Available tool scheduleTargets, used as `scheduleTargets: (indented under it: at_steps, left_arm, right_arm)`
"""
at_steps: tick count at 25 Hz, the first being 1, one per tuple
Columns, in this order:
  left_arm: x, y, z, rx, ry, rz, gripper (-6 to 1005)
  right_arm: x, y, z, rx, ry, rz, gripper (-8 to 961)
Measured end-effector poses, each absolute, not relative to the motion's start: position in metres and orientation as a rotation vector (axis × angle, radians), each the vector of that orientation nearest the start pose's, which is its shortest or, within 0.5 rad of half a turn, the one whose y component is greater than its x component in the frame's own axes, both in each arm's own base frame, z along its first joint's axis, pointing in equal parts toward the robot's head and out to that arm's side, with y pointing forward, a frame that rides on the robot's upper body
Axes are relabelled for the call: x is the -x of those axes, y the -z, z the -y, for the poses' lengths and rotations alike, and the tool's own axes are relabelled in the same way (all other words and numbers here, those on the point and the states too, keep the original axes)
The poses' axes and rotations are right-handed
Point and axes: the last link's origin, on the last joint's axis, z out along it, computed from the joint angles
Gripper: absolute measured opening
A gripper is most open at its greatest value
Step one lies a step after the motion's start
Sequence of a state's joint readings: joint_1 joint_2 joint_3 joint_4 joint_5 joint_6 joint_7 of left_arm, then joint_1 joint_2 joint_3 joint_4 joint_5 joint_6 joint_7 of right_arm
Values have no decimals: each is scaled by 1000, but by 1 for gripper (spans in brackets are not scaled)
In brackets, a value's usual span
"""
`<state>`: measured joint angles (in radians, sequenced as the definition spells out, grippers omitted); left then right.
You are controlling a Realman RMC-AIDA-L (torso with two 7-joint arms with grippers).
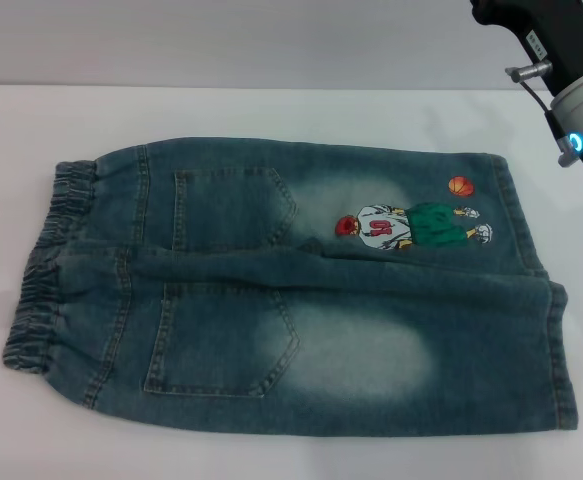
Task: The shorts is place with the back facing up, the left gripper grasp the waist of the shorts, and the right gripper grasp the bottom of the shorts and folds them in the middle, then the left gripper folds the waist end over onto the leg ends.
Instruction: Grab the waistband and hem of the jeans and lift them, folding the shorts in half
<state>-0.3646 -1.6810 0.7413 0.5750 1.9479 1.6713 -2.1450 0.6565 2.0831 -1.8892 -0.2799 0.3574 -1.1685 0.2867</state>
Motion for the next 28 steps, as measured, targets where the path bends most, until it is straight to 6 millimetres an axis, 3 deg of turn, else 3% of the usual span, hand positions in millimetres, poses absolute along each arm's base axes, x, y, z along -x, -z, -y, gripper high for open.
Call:
scheduleTargets:
  at_steps: [21, 28]
  left_arm:
    - [384, -121, -279, 2167, 373, 1827, 846]
    - [383, -115, -280, 2178, 365, 1831, 845]
  right_arm:
    - [-203, 9, -405, 1721, -1070, -312, 619]
    - [-204, 9, -405, 1722, -1066, -313, 620]
